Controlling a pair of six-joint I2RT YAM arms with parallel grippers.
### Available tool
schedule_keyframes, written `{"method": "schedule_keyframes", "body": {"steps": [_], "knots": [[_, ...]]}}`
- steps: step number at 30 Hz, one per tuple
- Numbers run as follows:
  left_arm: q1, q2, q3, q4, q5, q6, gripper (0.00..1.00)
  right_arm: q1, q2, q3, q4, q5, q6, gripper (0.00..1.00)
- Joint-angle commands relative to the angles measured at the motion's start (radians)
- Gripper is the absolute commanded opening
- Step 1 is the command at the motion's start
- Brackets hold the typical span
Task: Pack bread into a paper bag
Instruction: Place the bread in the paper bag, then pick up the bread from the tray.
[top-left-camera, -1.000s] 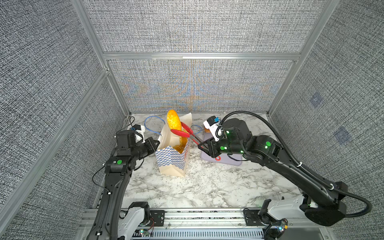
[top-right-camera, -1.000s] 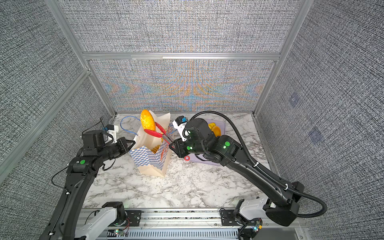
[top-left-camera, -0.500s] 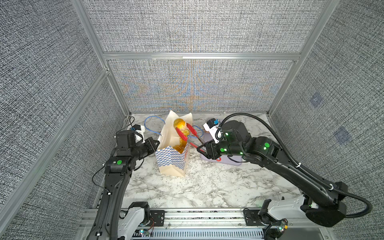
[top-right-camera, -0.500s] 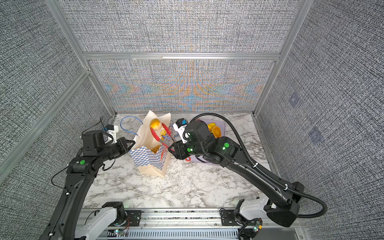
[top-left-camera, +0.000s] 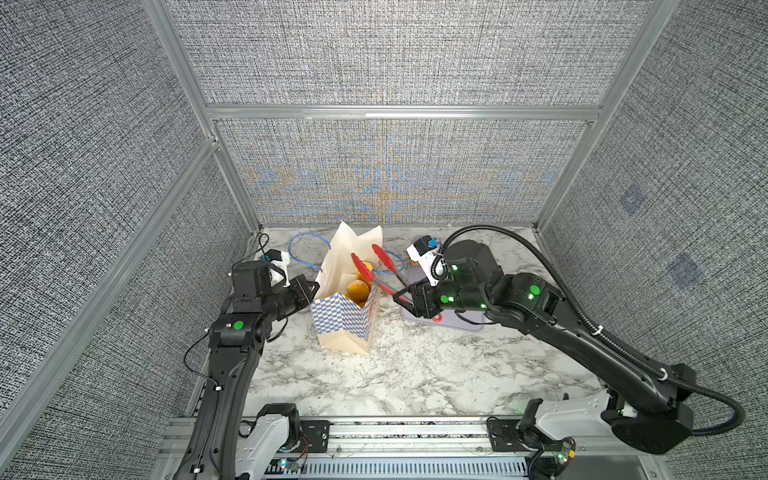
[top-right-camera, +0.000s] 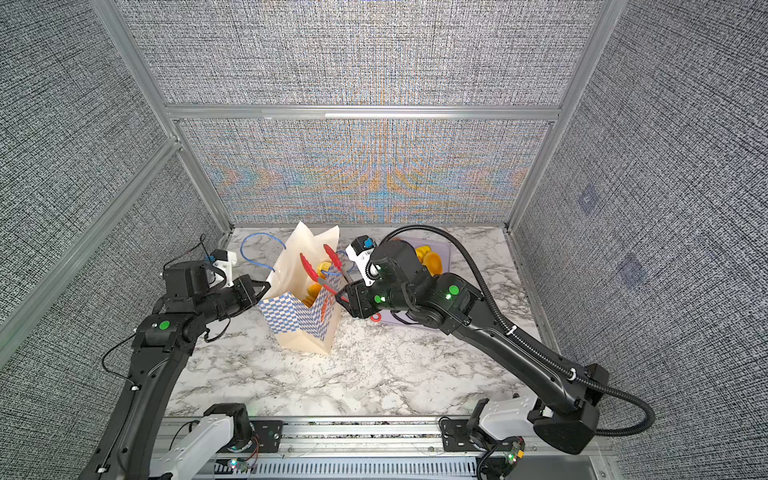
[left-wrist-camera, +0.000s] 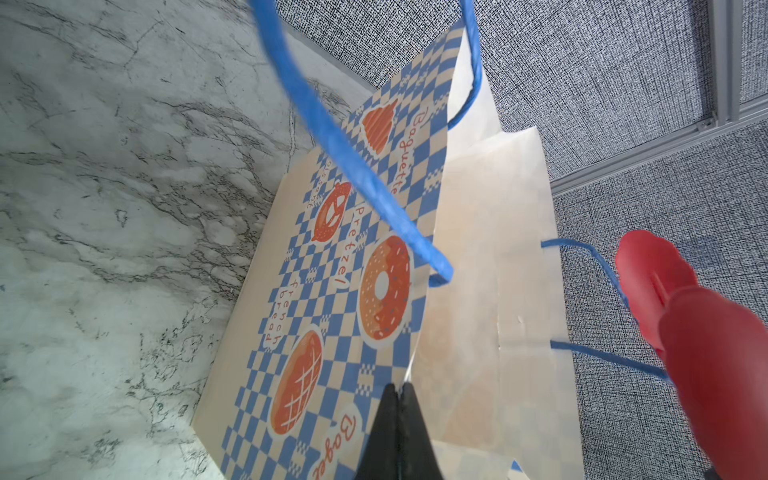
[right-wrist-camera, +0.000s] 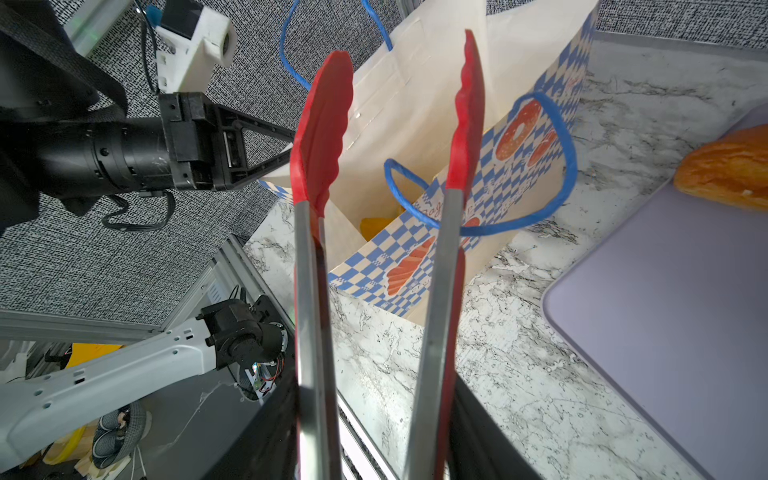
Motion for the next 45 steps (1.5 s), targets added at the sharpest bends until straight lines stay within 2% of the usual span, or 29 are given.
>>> {"method": "schedule_keyframes", "body": {"steps": [1,9,15,23,30,39,45], "knots": [[-0.001,-0.002,0.002,-0.003,-0.003,0.000,0.05,0.002,-0.002,0.024,0.063,0.002,-0.002,0.54],[-0.001,-0.009,0.006,-0.011,-0.007,0.005,0.05,-0.011,-0.004,0.069,0.069,0.056,-0.019,0.53],[-0.001,-0.011,0.011,-0.016,-0.009,0.008,0.06,-0.070,-0.050,0.058,0.061,0.094,-0.012,0.51],[-0.001,-0.006,0.014,-0.016,-0.008,0.009,0.13,-0.235,-0.148,-0.051,0.027,0.096,0.033,0.51],[0.000,-0.005,0.017,-0.020,-0.009,0.011,0.24,-0.406,-0.196,-0.172,-0.026,0.060,0.036,0.51],[0.000,-0.001,0.029,-0.030,-0.010,0.017,0.38,-0.580,-0.175,-0.379,-0.027,-0.009,0.017,0.51],[-0.001,0.007,0.036,-0.031,-0.009,0.022,0.39,-0.644,-0.121,-0.459,-0.038,0.006,-0.011,0.50]]}}
